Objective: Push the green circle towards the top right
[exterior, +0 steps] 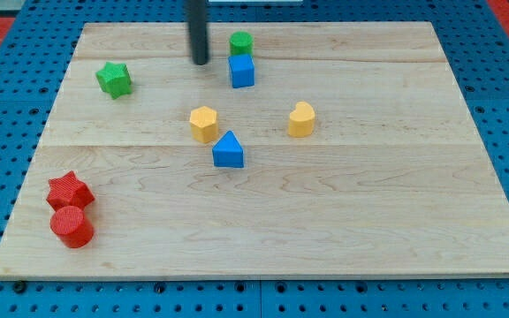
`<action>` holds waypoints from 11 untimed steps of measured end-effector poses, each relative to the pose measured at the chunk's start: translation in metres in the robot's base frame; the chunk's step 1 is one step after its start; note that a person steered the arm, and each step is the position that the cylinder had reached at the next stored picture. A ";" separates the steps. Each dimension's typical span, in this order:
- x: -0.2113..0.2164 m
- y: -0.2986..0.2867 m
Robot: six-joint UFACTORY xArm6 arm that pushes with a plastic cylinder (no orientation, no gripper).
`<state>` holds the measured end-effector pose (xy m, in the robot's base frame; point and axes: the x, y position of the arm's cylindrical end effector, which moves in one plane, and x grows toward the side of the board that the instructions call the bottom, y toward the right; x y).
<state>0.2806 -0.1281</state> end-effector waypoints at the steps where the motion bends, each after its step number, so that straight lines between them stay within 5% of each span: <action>1: -0.020 0.011; 3: -0.040 0.190; 5: 0.001 0.226; 6: -0.021 0.286; 8: -0.020 0.252; 9: -0.033 0.292; 10: 0.006 0.288; 11: 0.061 0.222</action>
